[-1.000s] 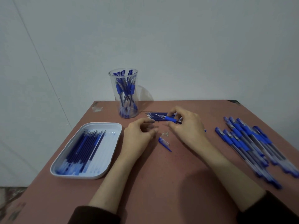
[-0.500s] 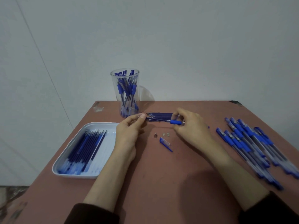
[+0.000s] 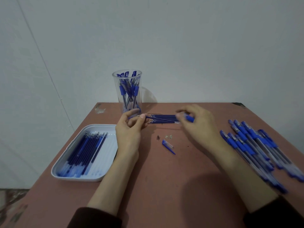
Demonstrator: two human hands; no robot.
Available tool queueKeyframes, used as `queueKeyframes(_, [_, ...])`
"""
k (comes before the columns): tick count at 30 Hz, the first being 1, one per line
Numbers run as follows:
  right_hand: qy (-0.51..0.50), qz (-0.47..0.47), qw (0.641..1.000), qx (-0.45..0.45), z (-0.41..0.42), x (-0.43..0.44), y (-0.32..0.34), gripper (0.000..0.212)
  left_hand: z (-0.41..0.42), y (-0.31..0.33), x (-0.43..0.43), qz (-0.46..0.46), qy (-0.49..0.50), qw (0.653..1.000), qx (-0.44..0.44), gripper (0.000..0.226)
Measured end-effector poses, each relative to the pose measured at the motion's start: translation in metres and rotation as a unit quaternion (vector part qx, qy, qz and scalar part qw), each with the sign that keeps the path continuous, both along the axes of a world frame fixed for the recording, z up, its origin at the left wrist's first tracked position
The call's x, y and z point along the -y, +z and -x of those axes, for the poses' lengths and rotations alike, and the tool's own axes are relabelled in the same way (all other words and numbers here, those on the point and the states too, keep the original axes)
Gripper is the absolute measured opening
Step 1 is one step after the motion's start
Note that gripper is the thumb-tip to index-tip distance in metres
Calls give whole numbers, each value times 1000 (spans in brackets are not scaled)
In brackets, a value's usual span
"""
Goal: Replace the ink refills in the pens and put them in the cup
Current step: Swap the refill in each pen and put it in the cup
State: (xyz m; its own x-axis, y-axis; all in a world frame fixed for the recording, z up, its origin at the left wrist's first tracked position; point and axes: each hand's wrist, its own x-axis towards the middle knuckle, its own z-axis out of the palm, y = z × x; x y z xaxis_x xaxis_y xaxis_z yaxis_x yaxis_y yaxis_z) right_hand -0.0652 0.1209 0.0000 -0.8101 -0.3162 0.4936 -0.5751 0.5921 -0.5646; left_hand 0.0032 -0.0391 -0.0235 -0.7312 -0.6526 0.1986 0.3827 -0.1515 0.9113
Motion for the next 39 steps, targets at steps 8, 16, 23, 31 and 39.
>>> queueKeyframes(8, [52, -93, 993, -51, 4, 22, -10, 17, 0, -1, -2, 24, 6, 999, 25, 25])
queueKeyframes(16, [5, -217, 976, -19, 29, 34, -19, 18, -3, 2, -3, 115, 86, 989, 28, 26])
queueKeyframes(23, [-36, -178, 983, -35, 26, 40, -24, 18, -7, 5, -5, 160, 101, 982, 27, 27])
queueKeyframes(31, [-2, -91, 995, -38, 7, 31, -27, 13, -56, 17, 48, 449, 178, 851, 209, 20])
queueKeyframes(39, [14, -66, 998, -9, 3, 30, -24, 9, -90, 23, 86, 561, 95, 671, 476, 12])
